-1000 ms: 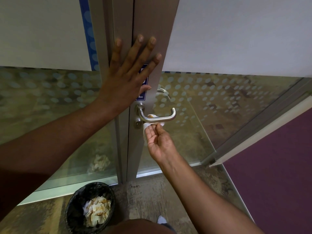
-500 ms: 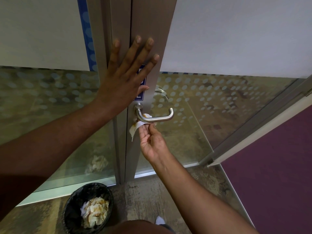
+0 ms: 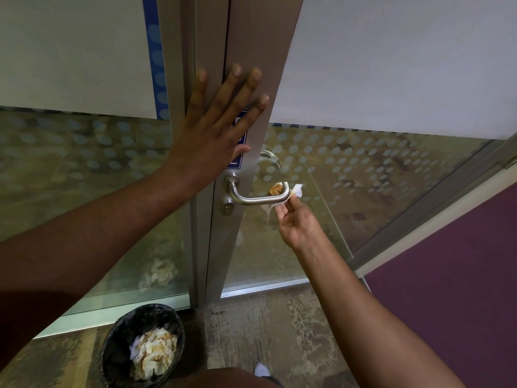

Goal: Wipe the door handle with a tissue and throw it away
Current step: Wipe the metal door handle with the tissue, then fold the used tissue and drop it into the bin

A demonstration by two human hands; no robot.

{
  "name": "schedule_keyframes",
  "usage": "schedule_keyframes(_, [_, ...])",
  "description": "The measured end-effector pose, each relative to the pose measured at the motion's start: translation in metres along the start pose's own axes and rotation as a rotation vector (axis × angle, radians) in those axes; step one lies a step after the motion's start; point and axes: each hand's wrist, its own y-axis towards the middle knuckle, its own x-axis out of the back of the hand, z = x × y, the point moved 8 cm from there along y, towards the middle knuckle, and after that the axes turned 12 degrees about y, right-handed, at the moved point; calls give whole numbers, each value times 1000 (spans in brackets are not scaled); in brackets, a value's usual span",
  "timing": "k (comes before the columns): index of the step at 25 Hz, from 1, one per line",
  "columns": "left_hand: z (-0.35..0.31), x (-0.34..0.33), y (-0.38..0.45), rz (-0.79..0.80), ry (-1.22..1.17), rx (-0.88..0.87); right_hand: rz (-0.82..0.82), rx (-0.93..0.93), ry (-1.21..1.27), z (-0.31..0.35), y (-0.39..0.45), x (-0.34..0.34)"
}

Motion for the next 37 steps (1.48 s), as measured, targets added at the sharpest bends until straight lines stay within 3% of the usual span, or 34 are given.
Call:
schedule_keyframes(8, [2, 7, 0, 45, -163, 37, -3, 156, -183, 31, 3, -3])
schedule_keyframes(12, [1, 21, -33, -83, -474, 135, 19, 161, -160, 46, -21, 6])
schedule_keyframes(14, [-14, 16, -76, -32, -781, 294, 58, 91, -121, 47, -39, 8])
schedule_keyframes(16, [-50, -4, -129, 300, -1240, 600, 80, -19, -99, 40, -59, 9])
schedule_keyframes(19, [-151, 4, -208, 1254, -2072, 1148, 95, -174, -87, 16, -86, 11])
schedule_keyframes(20, [-175, 24, -216, 1440, -2345, 1241, 105, -209, -89, 7, -93, 11])
schedule_keyframes(21, [-185, 38, -214, 1452, -2585, 1318, 115, -235, -97, -1, -97, 11])
schedule_keyframes(23, [-177, 43, -207, 1198, -2819, 1528, 131, -265, -110, -14, -102, 13])
schedule_keyframes(25, [-157, 39, -201, 1025, -2807, 1608, 135, -249, -142, -18, -103, 15])
schedule_keyframes(27, [-138, 35, -200, 974, -2695, 1597, 140, -158, -227, -14, -100, 19])
schedule_keyframes(31, [-108, 29, -205, 913, -2486, 1588, 125, 219, -431, 3, -99, 28])
schedule_keyframes(35, [-100, 34, -205, 881, -2510, 1578, 457, 780, -1072, 1, -130, -3])
schedule_keyframes(37, [-97, 39, -201, 840, -2552, 1525, 570, 927, -1373, -15, -138, -12])
